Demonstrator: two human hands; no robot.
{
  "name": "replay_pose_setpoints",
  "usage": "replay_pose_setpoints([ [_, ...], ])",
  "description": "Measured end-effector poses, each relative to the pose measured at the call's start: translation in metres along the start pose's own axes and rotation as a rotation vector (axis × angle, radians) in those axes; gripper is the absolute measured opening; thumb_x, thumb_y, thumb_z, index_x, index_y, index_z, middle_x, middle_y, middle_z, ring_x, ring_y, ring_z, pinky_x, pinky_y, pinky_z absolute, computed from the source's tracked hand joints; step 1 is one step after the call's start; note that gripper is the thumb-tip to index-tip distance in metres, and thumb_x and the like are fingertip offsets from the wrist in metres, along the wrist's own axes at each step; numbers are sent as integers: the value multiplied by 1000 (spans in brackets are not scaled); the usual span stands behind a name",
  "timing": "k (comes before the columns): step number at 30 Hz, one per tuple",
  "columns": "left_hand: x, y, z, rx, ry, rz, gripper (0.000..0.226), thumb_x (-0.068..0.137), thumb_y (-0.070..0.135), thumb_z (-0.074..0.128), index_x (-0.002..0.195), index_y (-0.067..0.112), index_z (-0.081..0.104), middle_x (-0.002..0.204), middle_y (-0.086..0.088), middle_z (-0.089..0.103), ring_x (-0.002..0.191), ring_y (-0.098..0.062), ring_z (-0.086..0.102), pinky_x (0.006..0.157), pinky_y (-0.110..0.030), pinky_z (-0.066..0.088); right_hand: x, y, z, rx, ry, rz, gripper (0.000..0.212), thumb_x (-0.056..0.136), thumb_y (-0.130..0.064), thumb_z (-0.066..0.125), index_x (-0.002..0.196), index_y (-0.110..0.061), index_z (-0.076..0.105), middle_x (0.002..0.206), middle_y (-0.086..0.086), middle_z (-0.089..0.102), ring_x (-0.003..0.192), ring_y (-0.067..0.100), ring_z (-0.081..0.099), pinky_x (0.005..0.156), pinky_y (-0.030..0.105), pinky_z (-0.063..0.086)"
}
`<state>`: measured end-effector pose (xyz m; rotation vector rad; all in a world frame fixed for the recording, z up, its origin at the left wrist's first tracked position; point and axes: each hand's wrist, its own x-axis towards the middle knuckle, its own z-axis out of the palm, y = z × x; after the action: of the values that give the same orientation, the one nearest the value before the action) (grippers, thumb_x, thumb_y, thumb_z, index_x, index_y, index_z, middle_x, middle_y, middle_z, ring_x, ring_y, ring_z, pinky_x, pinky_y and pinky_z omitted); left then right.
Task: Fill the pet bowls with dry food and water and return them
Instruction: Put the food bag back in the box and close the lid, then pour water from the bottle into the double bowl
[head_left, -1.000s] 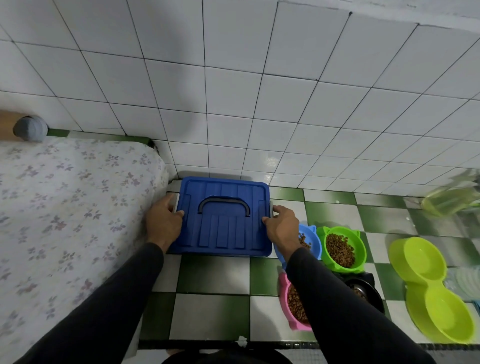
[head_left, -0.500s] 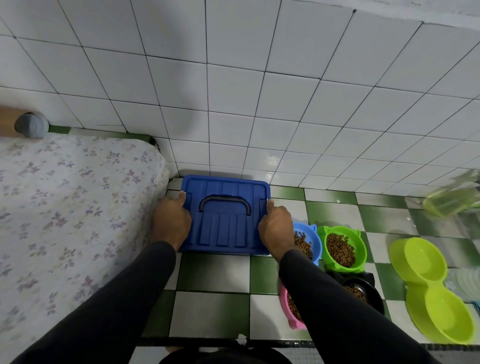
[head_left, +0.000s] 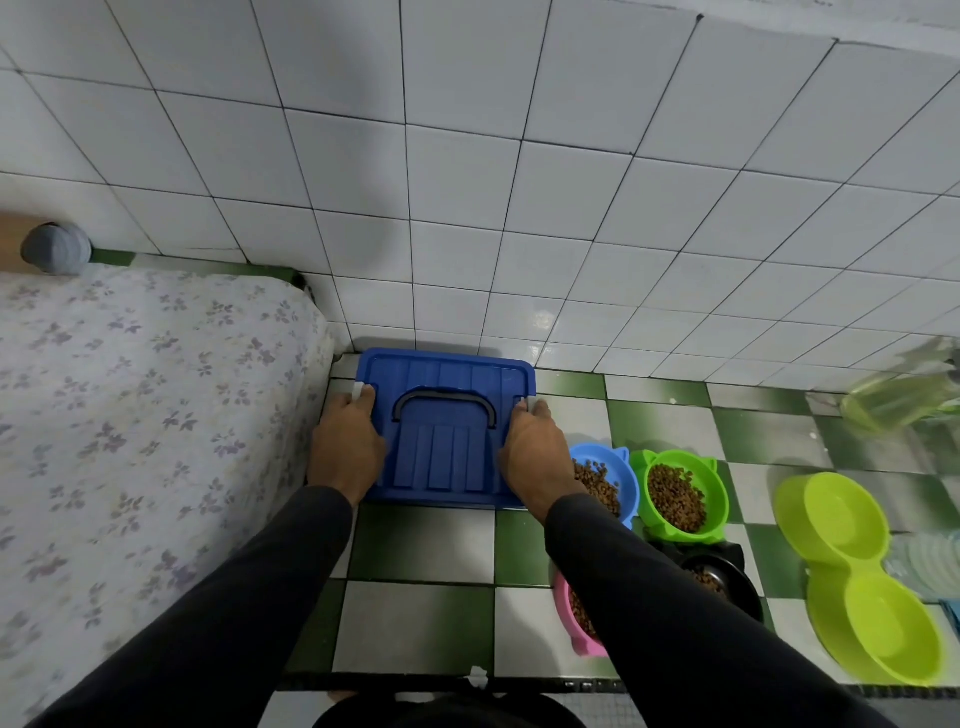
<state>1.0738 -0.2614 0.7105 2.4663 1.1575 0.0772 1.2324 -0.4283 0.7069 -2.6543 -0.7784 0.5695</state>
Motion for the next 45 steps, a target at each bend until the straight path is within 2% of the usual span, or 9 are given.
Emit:
replay_pose_setpoints([
  [3, 2, -1, -1, -20, -4, -2, 56, 96, 2, 58, 151, 4, 46, 121, -23, 57, 99, -32, 55, 77, -29, 38, -3, 1, 0, -14, 11, 16, 35, 104, -15, 41, 137, -4, 44, 134, 17, 47, 115, 31, 54, 84, 30, 41],
  [7, -3, -2, 0, -65, -27, 3, 51, 103, 12, 55, 152, 4, 44, 131, -22, 53, 101, -24, 49, 84, -29, 41, -9, 7, -8, -82, -76, -92, 63, 98, -16, 53, 155, -7, 27, 153, 18, 29, 132, 34, 45, 109, 40, 44],
  [12, -19, 2, 3, 29, -53, 46, 55, 103, 31, 59, 152, 8, 48, 156, -20, 38, 139, -35, 42, 114, -44, 39, -25, 24, -23, -126, -70, -186, 43, 103, -34, 44, 140, -12, 42, 131, 14, 52, 118, 33, 53, 100, 46, 48],
  [16, -30, 26, 1, 118, -122, 112, 64, 103, 48, 53, 159, 19, 38, 167, -15, 28, 154, -33, 24, 125, -48, 26, -45, 51, -41, -174, -23, -196, 54, 104, -47, 41, 145, -13, 39, 144, 15, 48, 133, 34, 45, 112, 49, 39],
  [28, -68, 142, -8, 181, -141, 588, 72, 100, 59, 52, 161, 24, 35, 169, -6, 27, 158, -28, 15, 127, -54, 13, -130, 134, -106, -227, 219, 53, 78, 98, -67, 34, 160, -20, 23, 165, 15, 23, 152, 34, 20, 123, 51, 18],
  [34, -102, 195, -18, 83, -163, 815, 69, 97, 58, 60, 155, 23, 46, 160, -4, 41, 149, -28, 35, 124, -52, 23, -197, 166, -140, -197, 354, 210, 85, 93, -75, 35, 158, -21, 25, 164, 13, 26, 152, 33, 20, 122, 52, 18],
  [38, -125, 224, -18, 42, -187, 934, 67, 96, 65, 51, 148, 23, 52, 153, -3, 47, 141, -30, 44, 119, -52, 33, -244, 183, -158, -180, 433, 297, 88, 92, -79, 30, 160, -23, 23, 166, 11, 22, 154, 32, 16, 124, 51, 18],
  [42, -145, 258, -10, 33, -199, 1005, 79, 89, 72, 38, 150, 23, 50, 155, -6, 47, 142, -30, 43, 118, -54, 36, -279, 207, -172, -142, 484, 365, 91, 90, -80, 26, 161, -23, 19, 167, 11, 20, 154, 31, 16, 124, 51, 18],
  [45, -156, 284, 2, 64, -200, 1057, 78, 96, 76, 34, 155, 26, 44, 157, -4, 44, 145, -26, 40, 121, -53, 31, -296, 228, -182, -108, 526, 404, 92, 90, -81, 28, 160, -22, 21, 166, 11, 22, 153, 30, 19, 124, 51, 20],
])
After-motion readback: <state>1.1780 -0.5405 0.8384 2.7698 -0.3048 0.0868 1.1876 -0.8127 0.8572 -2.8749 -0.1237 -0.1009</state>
